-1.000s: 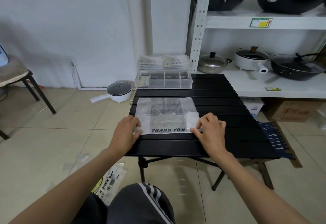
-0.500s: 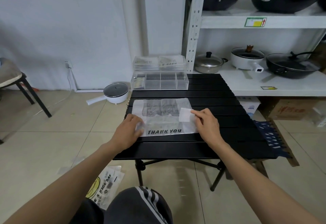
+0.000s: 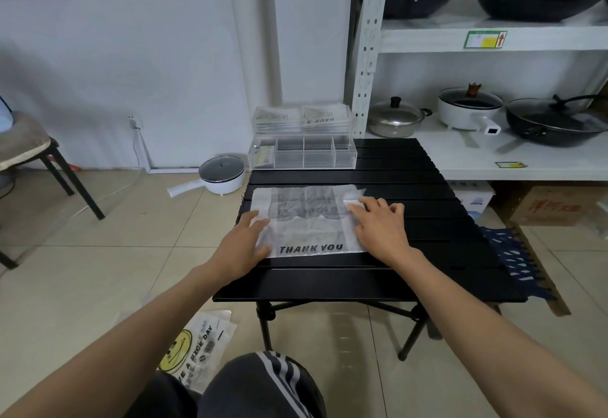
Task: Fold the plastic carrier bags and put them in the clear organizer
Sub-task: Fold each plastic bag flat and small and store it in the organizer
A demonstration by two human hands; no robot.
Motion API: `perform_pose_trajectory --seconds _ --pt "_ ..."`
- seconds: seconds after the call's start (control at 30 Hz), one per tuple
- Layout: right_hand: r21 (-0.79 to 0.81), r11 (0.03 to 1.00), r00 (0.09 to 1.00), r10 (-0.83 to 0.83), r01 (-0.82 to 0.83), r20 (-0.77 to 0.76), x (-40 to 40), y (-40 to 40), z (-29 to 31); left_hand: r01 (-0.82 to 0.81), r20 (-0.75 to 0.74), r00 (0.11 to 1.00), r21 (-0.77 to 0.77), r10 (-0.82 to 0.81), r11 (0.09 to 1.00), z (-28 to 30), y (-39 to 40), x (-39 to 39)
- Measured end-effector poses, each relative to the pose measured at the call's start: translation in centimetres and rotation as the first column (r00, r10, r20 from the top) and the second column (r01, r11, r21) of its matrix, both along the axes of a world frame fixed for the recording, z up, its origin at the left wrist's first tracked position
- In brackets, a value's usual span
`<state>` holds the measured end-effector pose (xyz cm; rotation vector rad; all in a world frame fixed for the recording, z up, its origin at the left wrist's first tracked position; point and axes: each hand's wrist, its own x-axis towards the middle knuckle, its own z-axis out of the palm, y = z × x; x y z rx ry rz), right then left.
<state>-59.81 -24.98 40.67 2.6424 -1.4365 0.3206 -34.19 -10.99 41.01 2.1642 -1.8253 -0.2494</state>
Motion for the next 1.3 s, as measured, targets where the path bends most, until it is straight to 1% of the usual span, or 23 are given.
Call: perform_pose_trajectory --seconds 0.07,0.13,0.17,0.23,0.3,0.4,0.43,0.5,0.57,0.6,0.67,0.73,0.8,0.87,0.97,1.03,1.1,1.2,1.3 --pt "-0.054 0.998 0.994 0.038 -0.032 0.106 -0.2 0.3 -0.4 0.028 0.021 0.999 -0.07 -0.026 0.997 0.3 0.3 -0.3" --pt "-0.07 0.996 0.981 0.071 -0.059 0.182 -0.4 0.7 -0.9 0.141 0.1 0.987 -0.159 -0.126 0.977 0.7 0.8 -1.0" --pt "-0.049 0.996 0.979 0.083 -0.075 0.188 -0.5 0.9 -1.0 0.225 0.174 0.966 -0.189 -0.192 0.956 1.0 0.9 -1.3" --pt "0.024 0.994 0.986 0.098 -0.102 0.138 -0.5 1.2 -1.1 0.377 0.349 0.89 -0.206 -0.292 0.903 1.4 0.9 -2.1" --pt "0.094 0.99 0.992 0.093 -0.101 0.083 -0.4 1.4 -0.9 0.458 0.454 0.821 -0.159 -0.347 0.875 1.7 0.5 -3.0" --pt "0.13 0.988 0.994 0.08 -0.089 0.071 -0.3 1.6 -0.4 0.478 0.514 0.751 0.009 -0.414 0.878 2.1 -0.4 -4.4" --pt "0.121 0.989 0.993 0.08 -0.09 0.089 -0.2 1.7 -0.4 0.475 0.522 0.736 0.057 -0.431 0.878 2.2 -0.6 -4.8" --pt "0.061 0.991 0.979 0.111 -0.123 0.171 -0.2 2.1 -0.3 0.457 0.529 0.72 0.128 -0.45 0.88 2.2 -1.0 -5.6" --pt "-0.012 0.974 0.945 0.221 -0.224 0.242 -0.2 2.8 -0.2 0.438 0.505 0.733 0.161 -0.455 0.884 2.3 -1.2 -6.0" --pt "-0.02 0.956 0.924 0.289 -0.293 0.25 0.0 3.3 -0.1 0.436 0.493 0.74 0.168 -0.458 0.884 2.3 -1.3 -6.2" --pt "0.02 0.904 0.881 0.41 -0.426 0.236 0.3 4.4 -0.2 0.447 0.475 0.744 0.166 -0.469 0.879 2.2 -1.5 -6.2" --pt "0.084 0.871 0.863 0.459 -0.484 0.211 0.7 5.4 -0.3 0.463 0.467 0.744 0.154 -0.477 0.873 2.0 -1.5 -6.1" --pt "0.104 0.869 0.863 0.455 -0.484 0.22 0.8 5.8 -0.5 0.467 0.451 0.756 0.138 -0.475 0.874 1.6 -1.5 -5.8" --pt "0.087 0.879 0.867 0.44 -0.47 0.235 0.9 6.1 -0.6 0.449 0.414 0.789 0.116 -0.454 0.886 1.3 -1.5 -5.4" --pt "-0.062 0.902 0.877 0.43 -0.427 0.216 1.3 6.2 -0.8 0.412 0.288 0.867 0.043 -0.406 0.91 1.7 -1.3 -4.8" --pt "-0.102 0.914 0.888 0.405 -0.392 0.216 1.5 6.3 -0.7 0.411 0.245 0.883 0.008 -0.401 0.911 1.9 -0.9 -4.6" --pt "-0.107 0.91 0.886 0.414 -0.4 0.211 1.6 6.6 -0.6 0.421 0.266 0.877 -0.021 -0.401 0.907 1.8 -0.3 -4.6" --pt "-0.113 0.888 0.865 0.459 -0.445 0.203 1.5 7.4 -0.5 0.409 0.344 0.867 -0.073 -0.362 0.91 0.6 0.6 -4.7" --pt "-0.097 0.884 0.856 0.467 -0.458 0.222 0.7 8.1 -0.7 0.421 0.416 0.837 -0.075 -0.355 0.904 -0.4 1.4 -4.1"
